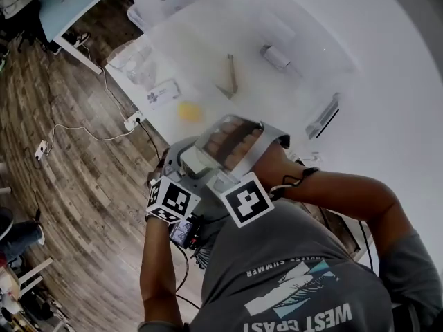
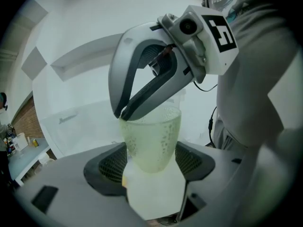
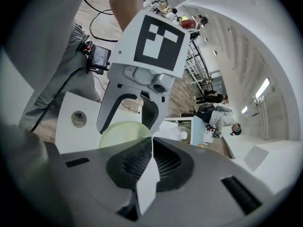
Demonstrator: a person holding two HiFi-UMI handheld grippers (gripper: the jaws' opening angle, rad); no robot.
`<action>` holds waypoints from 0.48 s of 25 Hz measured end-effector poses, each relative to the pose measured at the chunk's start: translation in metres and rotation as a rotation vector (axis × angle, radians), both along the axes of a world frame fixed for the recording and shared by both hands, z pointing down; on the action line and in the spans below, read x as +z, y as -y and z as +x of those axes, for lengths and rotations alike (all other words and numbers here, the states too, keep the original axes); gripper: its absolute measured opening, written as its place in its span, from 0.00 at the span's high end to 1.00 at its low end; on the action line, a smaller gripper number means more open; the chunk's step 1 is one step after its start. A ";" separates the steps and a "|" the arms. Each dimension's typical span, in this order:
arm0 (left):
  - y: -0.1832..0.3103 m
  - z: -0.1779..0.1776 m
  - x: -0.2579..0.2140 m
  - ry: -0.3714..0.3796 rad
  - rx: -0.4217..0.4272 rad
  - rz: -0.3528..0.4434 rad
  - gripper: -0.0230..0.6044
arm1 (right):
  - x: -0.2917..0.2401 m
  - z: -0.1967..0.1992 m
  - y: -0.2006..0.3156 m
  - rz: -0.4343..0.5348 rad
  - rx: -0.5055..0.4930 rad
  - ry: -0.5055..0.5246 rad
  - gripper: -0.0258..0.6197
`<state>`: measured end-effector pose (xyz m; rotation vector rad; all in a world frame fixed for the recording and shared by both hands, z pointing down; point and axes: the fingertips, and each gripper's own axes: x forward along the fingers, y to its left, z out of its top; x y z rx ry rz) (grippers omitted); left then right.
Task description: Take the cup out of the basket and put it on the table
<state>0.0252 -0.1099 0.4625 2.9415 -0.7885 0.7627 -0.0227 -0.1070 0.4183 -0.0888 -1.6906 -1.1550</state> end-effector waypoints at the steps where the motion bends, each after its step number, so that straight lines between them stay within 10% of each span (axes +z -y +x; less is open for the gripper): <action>1: -0.003 0.001 0.009 0.002 0.009 -0.013 0.44 | 0.009 -0.002 -0.005 -0.005 -0.014 -0.024 0.93; 12: -0.021 0.000 0.082 0.052 0.037 -0.150 0.45 | 0.083 0.000 -0.016 -0.061 -0.011 -0.179 0.94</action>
